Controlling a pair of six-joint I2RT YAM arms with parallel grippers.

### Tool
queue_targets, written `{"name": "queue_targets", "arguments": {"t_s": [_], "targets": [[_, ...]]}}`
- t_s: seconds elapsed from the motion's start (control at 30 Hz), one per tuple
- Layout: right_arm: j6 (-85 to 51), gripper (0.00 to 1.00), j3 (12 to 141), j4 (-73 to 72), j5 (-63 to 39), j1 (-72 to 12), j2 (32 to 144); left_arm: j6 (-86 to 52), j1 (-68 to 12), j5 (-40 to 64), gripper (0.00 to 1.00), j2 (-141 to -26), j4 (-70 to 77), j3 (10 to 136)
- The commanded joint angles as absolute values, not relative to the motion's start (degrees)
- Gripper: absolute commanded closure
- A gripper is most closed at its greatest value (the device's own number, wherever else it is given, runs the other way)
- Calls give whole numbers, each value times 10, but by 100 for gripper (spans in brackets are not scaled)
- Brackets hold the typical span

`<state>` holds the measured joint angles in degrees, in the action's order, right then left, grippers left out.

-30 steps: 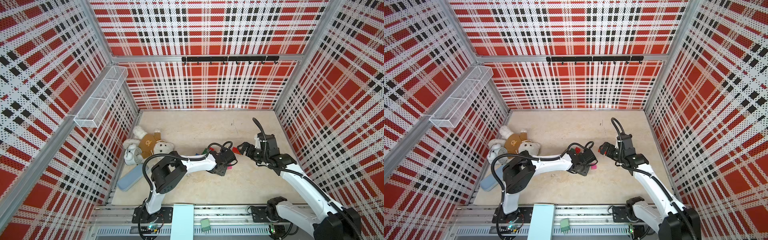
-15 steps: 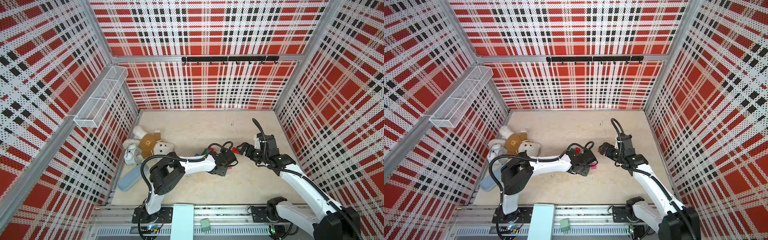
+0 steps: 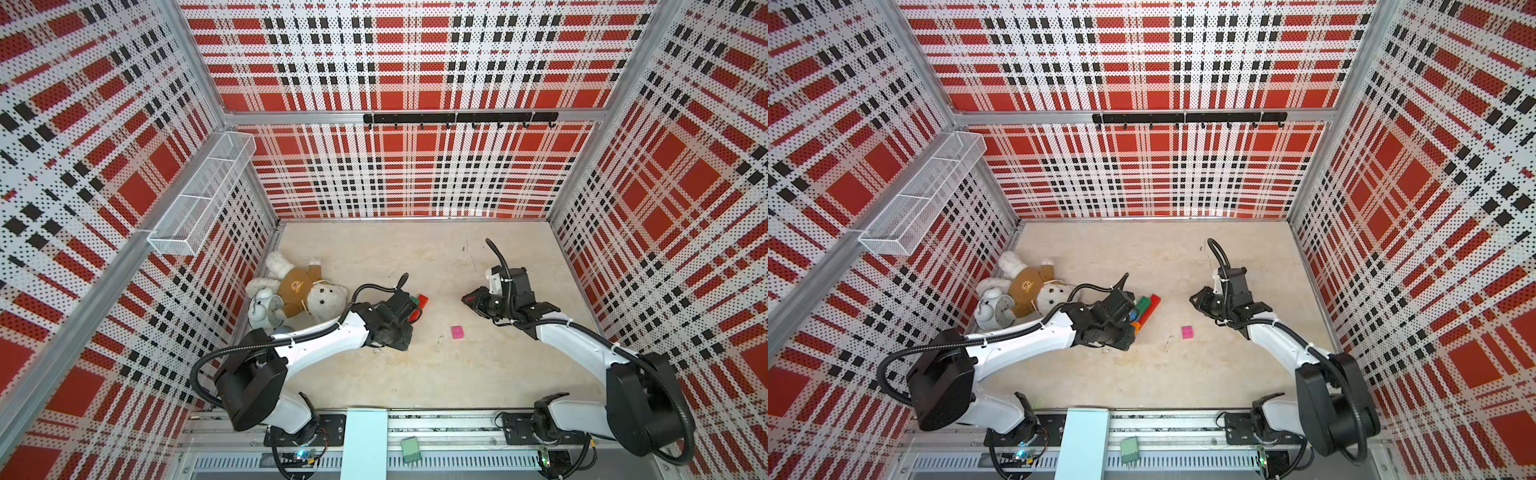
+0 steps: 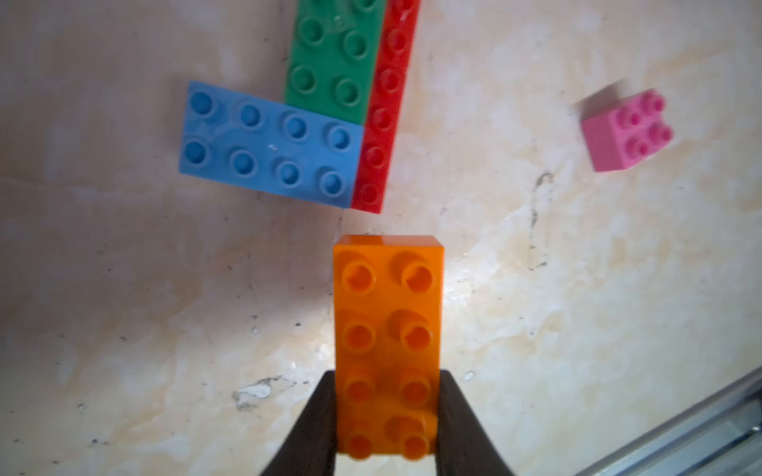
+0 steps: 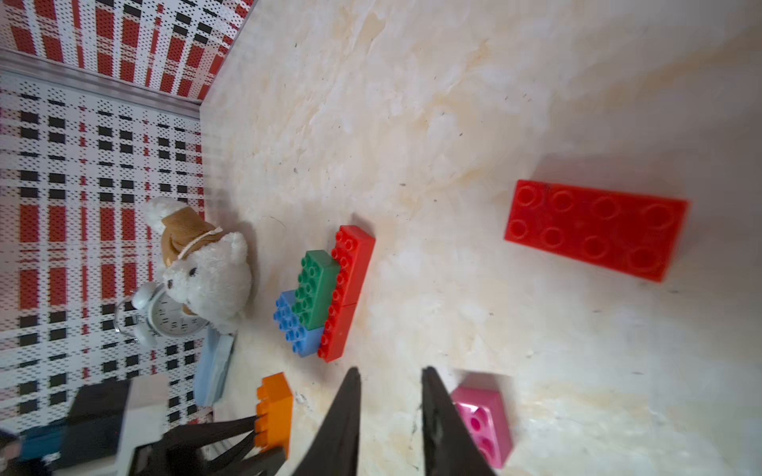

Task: Assemble a small pinwheel with lego
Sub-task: Place the lego brick at the center of the board.

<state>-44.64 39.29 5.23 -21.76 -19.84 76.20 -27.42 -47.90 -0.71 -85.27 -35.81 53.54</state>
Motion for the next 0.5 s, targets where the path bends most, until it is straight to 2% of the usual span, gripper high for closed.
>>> {"name": "queue_targets", "arguments": {"t_s": [0.0,0.17,0.3,0.47], "targets": [[-475,84,394,-57,-245,-225,795,-232,-470,15,84,-870,-356,548],[-510,94,395,-143,-272,-250,854,-215,-472,16,84,-904,-352,572],[-533,96,396,-194,-298,-252,889,-211,-472,-10,89,-935,-360,597],[-544,98,396,-216,-309,-259,907,-202,-475,-30,89,-968,-369,627]]}}
